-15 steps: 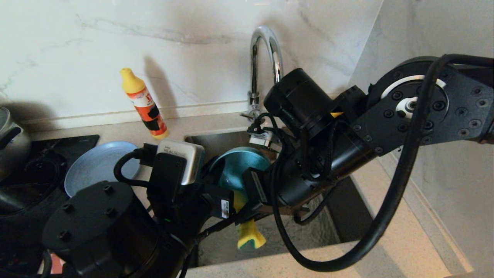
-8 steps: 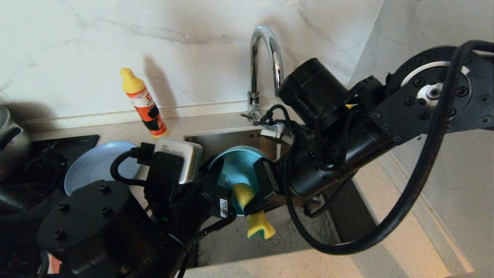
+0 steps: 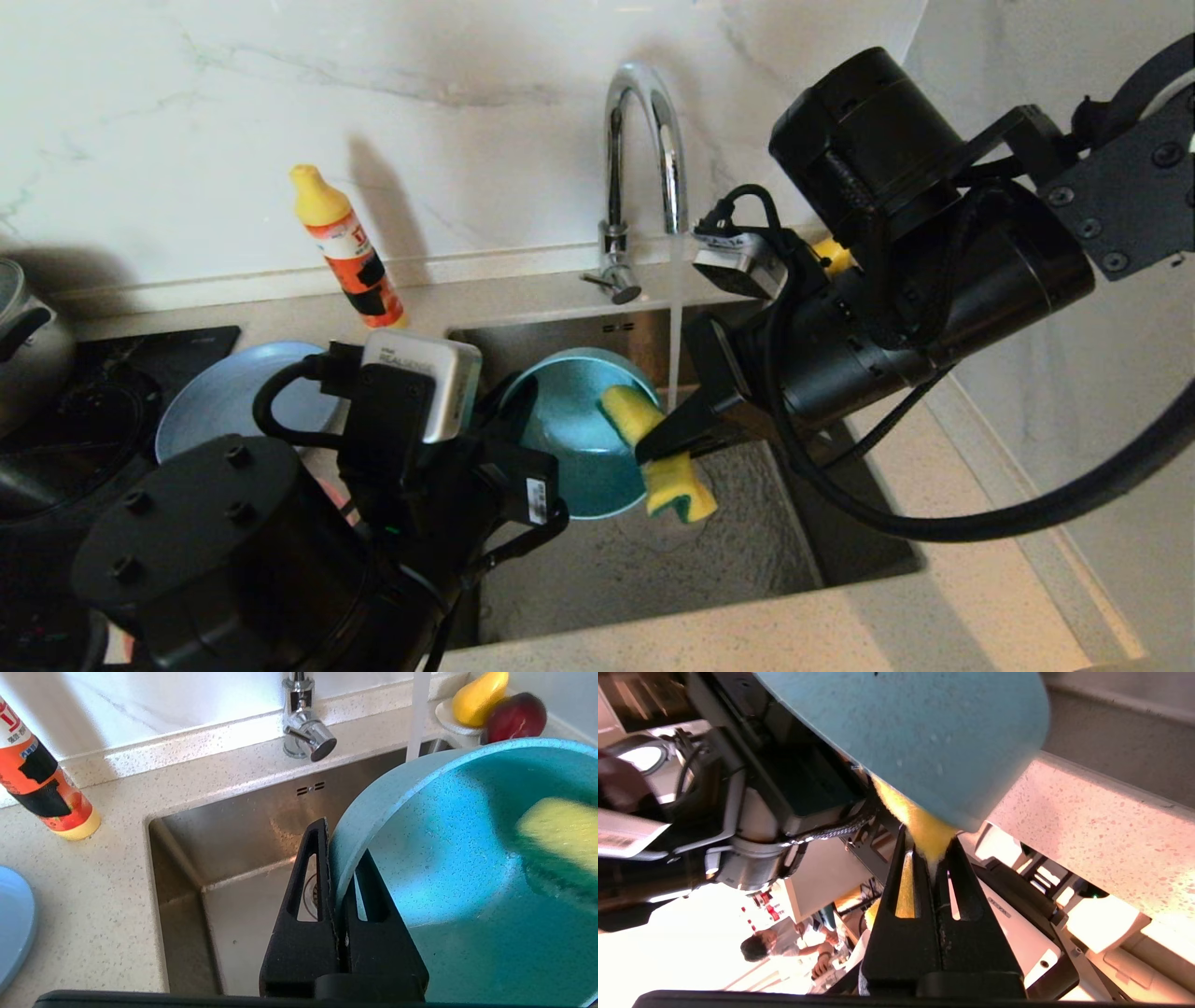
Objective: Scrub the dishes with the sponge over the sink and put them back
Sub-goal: Wipe the bowl, then rinse the bowl
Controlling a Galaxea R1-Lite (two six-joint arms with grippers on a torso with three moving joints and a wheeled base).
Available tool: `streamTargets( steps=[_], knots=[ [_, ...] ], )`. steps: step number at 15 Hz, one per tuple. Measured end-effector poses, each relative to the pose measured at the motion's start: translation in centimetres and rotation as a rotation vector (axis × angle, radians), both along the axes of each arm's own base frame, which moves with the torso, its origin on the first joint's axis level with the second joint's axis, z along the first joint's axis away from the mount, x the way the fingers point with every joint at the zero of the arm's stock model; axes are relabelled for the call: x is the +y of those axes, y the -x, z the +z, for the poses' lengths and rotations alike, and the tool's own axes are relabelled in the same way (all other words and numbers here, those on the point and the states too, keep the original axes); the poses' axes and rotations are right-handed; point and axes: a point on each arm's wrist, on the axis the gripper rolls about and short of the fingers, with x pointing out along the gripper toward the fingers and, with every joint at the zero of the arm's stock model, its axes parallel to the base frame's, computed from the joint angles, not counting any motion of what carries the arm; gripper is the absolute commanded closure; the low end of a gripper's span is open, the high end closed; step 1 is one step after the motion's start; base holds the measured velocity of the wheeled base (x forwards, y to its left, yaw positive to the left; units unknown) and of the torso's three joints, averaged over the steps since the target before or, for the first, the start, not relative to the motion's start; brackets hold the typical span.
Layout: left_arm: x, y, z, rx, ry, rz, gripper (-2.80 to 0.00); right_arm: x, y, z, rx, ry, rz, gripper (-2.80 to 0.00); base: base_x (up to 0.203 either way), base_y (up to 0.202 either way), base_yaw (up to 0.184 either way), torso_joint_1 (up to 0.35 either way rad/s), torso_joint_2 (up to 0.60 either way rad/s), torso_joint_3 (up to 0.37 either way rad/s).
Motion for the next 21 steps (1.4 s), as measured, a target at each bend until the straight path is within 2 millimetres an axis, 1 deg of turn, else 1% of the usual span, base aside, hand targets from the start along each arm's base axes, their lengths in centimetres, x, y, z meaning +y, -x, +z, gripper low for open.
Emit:
streamTargets(
  steps=[4, 15, 19, 21],
  knots=[
    [0.2, 0.1, 0.1, -0.003, 0.004, 0.001, 0.0, -1.1, 0.2, 0.9, -0.006, -0.023, -0.033, 0.0, 0.0, 0.0, 0.0, 0.0, 0.0, 0.0],
    [0.1, 0.1, 0.2, -0.001, 0.001, -0.001, 0.0, -4.5, 0.4, 2.1, -0.001, -0.029, -0.108, 0.0, 0.0, 0.0, 0.0, 0.0, 0.0, 0.0],
    [0.2, -0.7, -0.5, 0.063, -0.01, 0.013, 0.0, -7.0, 1.1, 3.2, -0.008, -0.063, -0.14, 0.0, 0.0, 0.0, 0.0, 0.0, 0.0, 0.0],
    [0.0, -1.6, -1.0, 0.159, -0.016, 0.02, 0.0, -8.3, 1.8, 3.4, -0.014, -0.069, -0.161, 0.0, 0.0, 0.0, 0.0, 0.0, 0.0, 0.0]
  ],
)
